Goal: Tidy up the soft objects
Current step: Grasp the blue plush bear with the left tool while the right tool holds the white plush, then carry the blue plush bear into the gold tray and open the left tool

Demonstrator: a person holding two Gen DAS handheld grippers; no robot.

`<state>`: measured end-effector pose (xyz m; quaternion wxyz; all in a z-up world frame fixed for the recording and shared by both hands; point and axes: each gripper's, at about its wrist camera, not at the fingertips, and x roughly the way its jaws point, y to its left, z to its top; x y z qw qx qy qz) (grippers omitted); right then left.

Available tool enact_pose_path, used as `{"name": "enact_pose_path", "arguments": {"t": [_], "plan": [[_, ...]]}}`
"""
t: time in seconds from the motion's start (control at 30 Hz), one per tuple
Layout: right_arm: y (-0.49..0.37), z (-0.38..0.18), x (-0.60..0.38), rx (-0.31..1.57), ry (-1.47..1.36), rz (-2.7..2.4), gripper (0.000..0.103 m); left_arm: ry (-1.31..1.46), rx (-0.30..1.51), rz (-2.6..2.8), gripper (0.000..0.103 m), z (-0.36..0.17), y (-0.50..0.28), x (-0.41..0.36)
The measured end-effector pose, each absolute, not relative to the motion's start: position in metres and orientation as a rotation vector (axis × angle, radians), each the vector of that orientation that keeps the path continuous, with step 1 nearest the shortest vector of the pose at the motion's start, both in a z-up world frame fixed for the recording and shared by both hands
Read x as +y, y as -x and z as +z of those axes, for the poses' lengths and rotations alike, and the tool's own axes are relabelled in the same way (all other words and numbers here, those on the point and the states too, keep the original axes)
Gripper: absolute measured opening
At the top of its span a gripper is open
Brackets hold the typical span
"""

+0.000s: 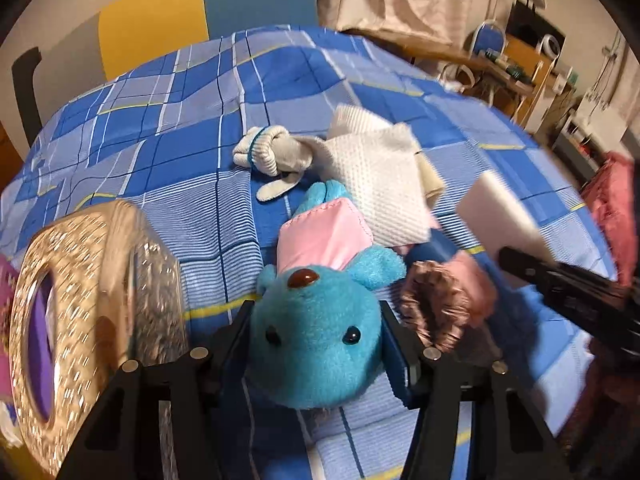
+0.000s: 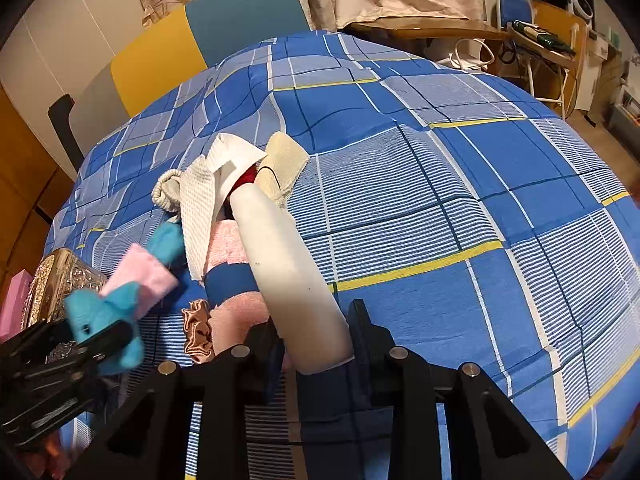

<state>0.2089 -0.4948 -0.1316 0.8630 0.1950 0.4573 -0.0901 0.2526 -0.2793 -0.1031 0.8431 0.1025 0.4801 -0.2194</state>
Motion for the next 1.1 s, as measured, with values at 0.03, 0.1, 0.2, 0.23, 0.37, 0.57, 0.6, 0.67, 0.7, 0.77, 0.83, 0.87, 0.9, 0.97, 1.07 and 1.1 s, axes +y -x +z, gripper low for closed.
{"name": "enact_pose_path", "arguments": {"t": [0.03, 0.1, 0.2, 0.23, 0.37, 0.57, 0.6, 0.67, 0.7, 0.77, 0.83, 0.87, 0.9, 0.97, 1.07, 1.1], "plan": [[-0.209, -0.132, -0.494, 0.960, -0.407, -0.190, 0.031, -0.207, 1.005, -0.470, 0.059, -0.099, -0.248, -0.276], [-0.209, -0.132, -0.493, 0.962, -0.399, -0.192, 0.031, -0.178, 0.981, -0.483, 0.059, -0.088, -0.238, -0.266], [-0.208, -0.133, -0.492, 0.960, -0.395, -0.195, 0.031, -0.113, 0.954, -0.510, 0.059, -0.073, -0.230, -0.248], [-0.208, -0.133, -0.492, 0.956, -0.394, -0.200, 0.031, -0.098, 0.942, -0.511, 0.059, -0.068, -0.226, -0.241], [-0.202, -0.129, -0.494, 0.919, -0.390, -0.231, 0.030, -0.057, 0.868, -0.508, 0.059, -0.043, -0.211, -0.210], [-0.198, -0.124, -0.492, 0.897, -0.384, -0.230, 0.029, -0.037, 0.765, -0.461, 0.059, -0.013, -0.188, -0.159], [-0.198, -0.124, -0.491, 0.899, -0.381, -0.228, 0.029, -0.028, 0.743, -0.440, 0.059, -0.007, -0.183, -0.145], [-0.197, -0.124, -0.489, 0.899, -0.382, -0.223, 0.029, 0.002, 0.714, -0.402, 0.059, 0.001, -0.176, -0.121], [-0.197, -0.124, -0.487, 0.898, -0.381, -0.222, 0.029, 0.018, 0.698, -0.379, 0.059, 0.005, -0.174, -0.108], [-0.196, -0.123, -0.485, 0.897, -0.374, -0.218, 0.029, 0.042, 0.676, -0.328, 0.059, 0.009, -0.173, -0.084], [-0.196, -0.123, -0.481, 0.898, -0.361, -0.215, 0.029, 0.063, 0.671, -0.275, 0.059, 0.009, -0.173, -0.058], [-0.196, -0.123, -0.480, 0.899, -0.355, -0.213, 0.029, 0.079, 0.674, -0.243, 0.059, 0.006, -0.175, -0.044], [-0.196, -0.123, -0.478, 0.900, -0.347, -0.216, 0.028, 0.088, 0.680, -0.215, 0.059, 0.003, -0.177, -0.032], [-0.195, -0.123, -0.478, 0.900, -0.346, -0.216, 0.028, 0.110, 0.703, -0.155, 0.059, -0.007, -0.183, -0.010], [-0.193, -0.121, -0.477, 0.891, -0.350, -0.221, 0.028, 0.137, 0.759, -0.086, 0.060, -0.030, -0.197, 0.015], [-0.191, -0.120, -0.477, 0.885, -0.351, -0.226, 0.028, 0.158, 0.785, -0.065, 0.059, -0.040, -0.202, 0.023]]}}
